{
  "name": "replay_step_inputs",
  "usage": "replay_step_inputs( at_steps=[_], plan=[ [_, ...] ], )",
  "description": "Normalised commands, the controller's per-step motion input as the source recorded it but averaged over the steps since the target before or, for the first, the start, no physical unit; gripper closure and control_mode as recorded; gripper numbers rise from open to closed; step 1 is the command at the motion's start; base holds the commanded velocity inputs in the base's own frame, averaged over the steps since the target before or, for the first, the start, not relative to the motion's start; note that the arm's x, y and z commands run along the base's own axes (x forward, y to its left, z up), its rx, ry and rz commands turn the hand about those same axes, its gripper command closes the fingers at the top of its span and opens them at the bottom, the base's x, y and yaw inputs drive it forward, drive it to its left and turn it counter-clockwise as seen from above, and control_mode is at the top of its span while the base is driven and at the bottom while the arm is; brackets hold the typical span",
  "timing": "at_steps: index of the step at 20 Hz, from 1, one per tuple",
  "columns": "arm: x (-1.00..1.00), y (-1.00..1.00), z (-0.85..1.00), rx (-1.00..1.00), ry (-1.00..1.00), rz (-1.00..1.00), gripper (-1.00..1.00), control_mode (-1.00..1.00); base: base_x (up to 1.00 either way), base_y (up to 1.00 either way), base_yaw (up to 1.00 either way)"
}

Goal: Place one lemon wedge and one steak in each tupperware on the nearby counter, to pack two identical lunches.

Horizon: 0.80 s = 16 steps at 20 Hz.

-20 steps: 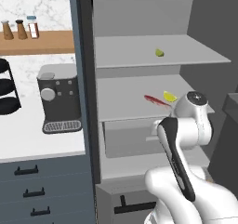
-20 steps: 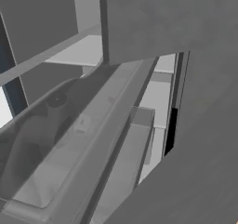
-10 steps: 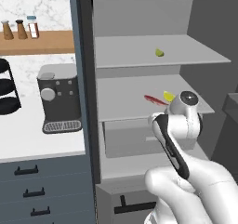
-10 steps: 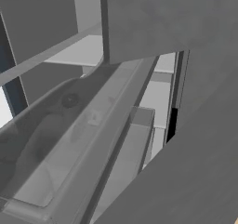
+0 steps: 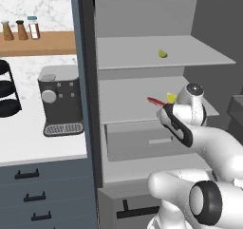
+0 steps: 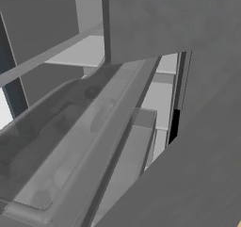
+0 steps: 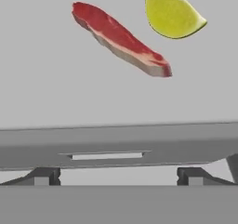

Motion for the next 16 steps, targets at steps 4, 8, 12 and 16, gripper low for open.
replay_step_inputs(
  at_steps=[4, 8, 12, 16],
  plan=[
    [0.53, -0.18, 0.00, -0.01, 0.02, 0.00, -1.00, -1.00, 0.00, 0.00, 0.00],
    [0.46, -0.13, 0.00, 0.00, 0.00, 0.02, -1.00, -1.00, 0.00, 0.00, 0.00],
    [0.36, -0.05, -0.08, 0.00, 0.00, 0.05, -1.00, -1.00, 0.00, 0.00, 0.00],
    [0.35, -0.03, -0.14, -0.02, 0.00, 0.06, -1.00, -1.00, 0.00, 0.00, 0.00]
  ],
)
